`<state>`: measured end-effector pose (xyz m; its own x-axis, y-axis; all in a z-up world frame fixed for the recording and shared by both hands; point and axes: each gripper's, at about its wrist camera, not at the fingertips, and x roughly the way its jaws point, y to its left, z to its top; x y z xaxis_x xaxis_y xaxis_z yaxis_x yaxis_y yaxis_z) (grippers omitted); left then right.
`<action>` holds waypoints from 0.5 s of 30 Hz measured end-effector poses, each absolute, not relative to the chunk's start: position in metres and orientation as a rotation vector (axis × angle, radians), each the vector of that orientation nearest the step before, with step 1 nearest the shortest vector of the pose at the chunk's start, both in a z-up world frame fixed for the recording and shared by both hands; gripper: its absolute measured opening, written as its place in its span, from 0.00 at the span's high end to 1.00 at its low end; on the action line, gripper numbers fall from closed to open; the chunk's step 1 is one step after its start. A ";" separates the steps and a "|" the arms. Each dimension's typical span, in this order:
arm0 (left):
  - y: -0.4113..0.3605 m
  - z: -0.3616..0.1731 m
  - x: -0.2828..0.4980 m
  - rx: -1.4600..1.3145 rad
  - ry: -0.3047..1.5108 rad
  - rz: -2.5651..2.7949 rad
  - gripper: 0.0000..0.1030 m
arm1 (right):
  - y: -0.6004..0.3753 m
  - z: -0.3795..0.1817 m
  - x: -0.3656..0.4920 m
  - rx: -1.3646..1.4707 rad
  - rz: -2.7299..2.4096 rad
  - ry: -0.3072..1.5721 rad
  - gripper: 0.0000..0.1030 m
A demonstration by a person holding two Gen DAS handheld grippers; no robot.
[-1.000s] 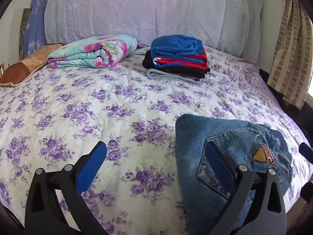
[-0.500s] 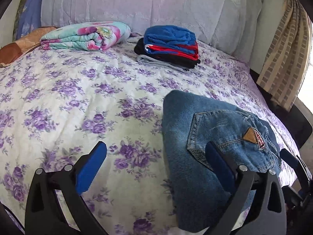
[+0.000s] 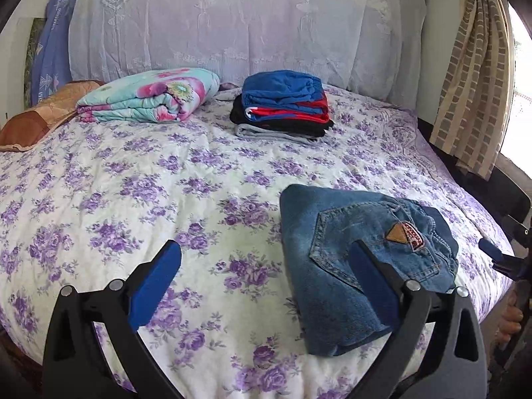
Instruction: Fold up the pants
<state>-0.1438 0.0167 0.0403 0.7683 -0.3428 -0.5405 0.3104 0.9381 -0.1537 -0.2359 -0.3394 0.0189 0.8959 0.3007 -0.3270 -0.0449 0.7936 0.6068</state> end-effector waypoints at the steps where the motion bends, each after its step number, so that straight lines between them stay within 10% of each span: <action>1: 0.011 0.037 -0.144 -0.053 0.615 -0.376 0.04 | -0.339 0.016 -0.233 0.646 0.204 0.444 0.04; 15: -0.025 0.007 -0.143 -0.048 0.704 -0.500 0.04 | -0.325 -0.024 -0.204 0.750 0.306 0.635 0.04</action>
<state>-0.1428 -0.0254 0.0071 0.6501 -0.4559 -0.6079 0.4238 0.8816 -0.2078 -0.2038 -0.3246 -0.0243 0.7728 0.4729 -0.4234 -0.0372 0.6996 0.7136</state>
